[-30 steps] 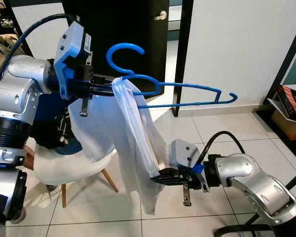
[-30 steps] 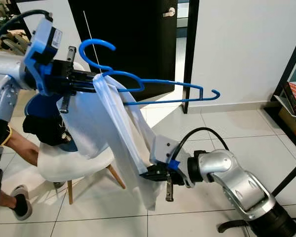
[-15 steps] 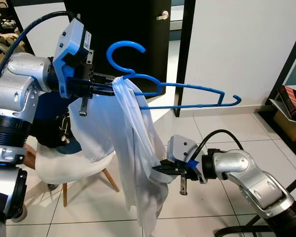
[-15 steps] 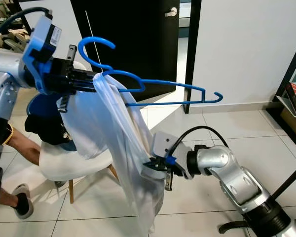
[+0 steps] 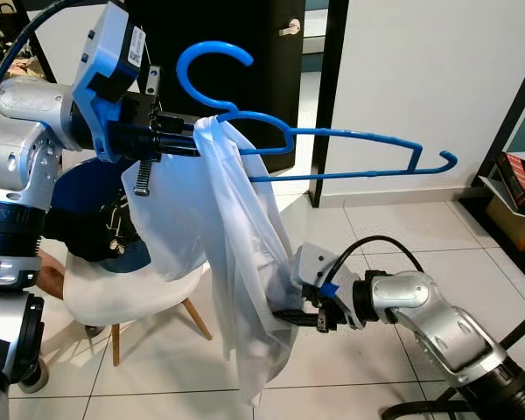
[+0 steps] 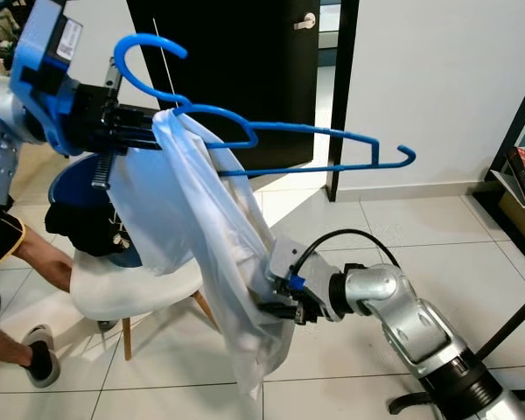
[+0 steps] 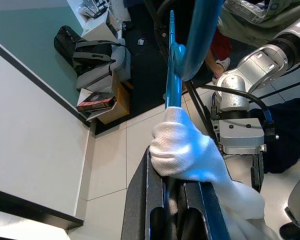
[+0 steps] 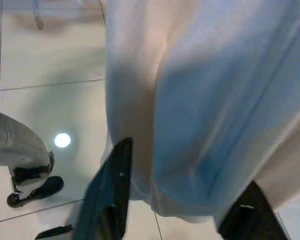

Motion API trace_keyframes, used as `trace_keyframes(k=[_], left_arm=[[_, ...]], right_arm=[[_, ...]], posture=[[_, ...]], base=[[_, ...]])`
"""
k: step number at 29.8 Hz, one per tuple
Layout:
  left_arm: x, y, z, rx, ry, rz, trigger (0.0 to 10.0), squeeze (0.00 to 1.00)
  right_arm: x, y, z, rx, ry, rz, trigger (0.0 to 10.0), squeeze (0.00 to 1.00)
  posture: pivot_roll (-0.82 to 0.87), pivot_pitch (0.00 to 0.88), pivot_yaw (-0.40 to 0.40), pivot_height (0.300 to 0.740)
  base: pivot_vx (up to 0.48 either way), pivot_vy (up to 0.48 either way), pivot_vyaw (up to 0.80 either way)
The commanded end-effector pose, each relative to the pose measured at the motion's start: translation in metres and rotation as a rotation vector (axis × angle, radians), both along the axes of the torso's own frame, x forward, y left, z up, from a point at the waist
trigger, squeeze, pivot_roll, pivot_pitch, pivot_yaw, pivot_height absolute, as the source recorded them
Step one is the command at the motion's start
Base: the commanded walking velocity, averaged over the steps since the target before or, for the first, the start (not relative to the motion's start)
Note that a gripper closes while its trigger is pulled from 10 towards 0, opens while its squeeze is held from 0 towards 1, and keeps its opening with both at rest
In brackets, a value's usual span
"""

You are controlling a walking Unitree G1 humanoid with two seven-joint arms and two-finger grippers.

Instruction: Hang hanger

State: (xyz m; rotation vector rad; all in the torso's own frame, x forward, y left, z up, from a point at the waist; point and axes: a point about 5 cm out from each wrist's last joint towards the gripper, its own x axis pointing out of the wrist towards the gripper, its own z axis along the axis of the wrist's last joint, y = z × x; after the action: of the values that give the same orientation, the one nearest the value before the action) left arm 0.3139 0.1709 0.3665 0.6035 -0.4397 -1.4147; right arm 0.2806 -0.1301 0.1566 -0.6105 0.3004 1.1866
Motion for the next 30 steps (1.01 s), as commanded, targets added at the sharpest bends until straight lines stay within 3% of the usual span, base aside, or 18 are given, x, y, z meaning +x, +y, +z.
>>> trace_keyframes(k=[1, 5, 6, 8, 9, 19, 22, 24, 26, 27, 30], left_arm=[[-0.008, 0.004, 0.018, -0.025, -0.061, -0.006, 10.0, 0.00], [-0.008, 0.004, 0.020, -0.027, -0.064, -0.006, 10.0, 0.00], [-0.008, 0.005, 0.020, -0.027, -0.066, -0.004, 10.0, 0.00], [-0.008, 0.005, 0.020, -0.027, -0.068, 0.000, 10.0, 0.00], [-0.008, 0.007, 0.021, -0.029, -0.069, 0.006, 10.0, 0.00], [-0.006, 0.015, 0.016, -0.012, -0.045, 0.039, 10.0, 0.00], [-0.003, 0.023, -0.004, 0.052, 0.010, 0.061, 10.0, 0.00], [-0.003, 0.023, -0.004, 0.052, 0.010, 0.061, 10.0, 0.00], [-0.003, 0.029, -0.017, 0.092, 0.048, 0.074, 10.0, 0.00], [-0.003, 0.029, -0.017, 0.092, 0.048, 0.074, 10.0, 0.00], [-0.008, 0.041, -0.036, 0.128, 0.127, 0.082, 10.0, 0.00]], right_arm=[[-0.002, 0.000, -0.004, -0.023, 0.013, 0.015, 10.0, 0.00], [-0.003, 0.000, -0.004, -0.022, 0.025, 0.038, 10.0, 0.00], [-0.004, -0.001, -0.005, -0.031, 0.029, 0.048, 0.9, 0.00], [-0.005, -0.002, -0.006, -0.040, 0.032, 0.056, 0.9, 0.00], [-0.006, -0.004, -0.007, -0.050, 0.030, 0.060, 0.0, 0.00], [0.005, -0.015, 0.007, -0.042, -0.048, 0.005, 0.0, 0.00], [0.014, -0.035, 0.033, 0.020, -0.091, -0.058, 0.0, 0.00], [0.014, -0.035, 0.033, 0.020, -0.091, -0.058, 0.0, 0.00], [0.018, -0.051, 0.048, 0.043, -0.117, -0.096, 0.0, 0.00], [0.018, -0.051, 0.048, 0.043, -0.117, -0.096, 0.0, 0.00], [0.026, -0.086, 0.072, -0.049, -0.220, -0.205, 0.0, 0.00]], posture=[[-0.07, 0.000, 0.053, 0.740], [-0.07, 0.000, 0.054, 0.740], [-0.07, 0.000, 0.054, 0.740], [-0.07, 0.000, 0.054, 0.740], [-0.07, 0.000, 0.055, 0.740], [-0.07, 0.000, 0.059, 0.740], [-0.08, 0.000, 0.058, 0.740], [-0.08, 0.000, 0.058, 0.740], [-0.08, 0.000, 0.058, 0.740], [-0.08, 0.000, 0.058, 0.740], [-0.08, 0.000, 0.060, 0.740]], base=[[0.000, 0.000, 0.00], [0.000, 0.000, 0.00], [0.000, 0.000, 0.00], [0.000, 0.000, 0.00], [0.000, 0.000, 0.00], [0.000, 0.000, 0.00], [0.000, 0.000, 0.00], [0.000, 0.000, 0.00], [0.000, 0.000, 0.00], [0.000, 0.000, 0.00], [0.000, 0.000, 0.00]])
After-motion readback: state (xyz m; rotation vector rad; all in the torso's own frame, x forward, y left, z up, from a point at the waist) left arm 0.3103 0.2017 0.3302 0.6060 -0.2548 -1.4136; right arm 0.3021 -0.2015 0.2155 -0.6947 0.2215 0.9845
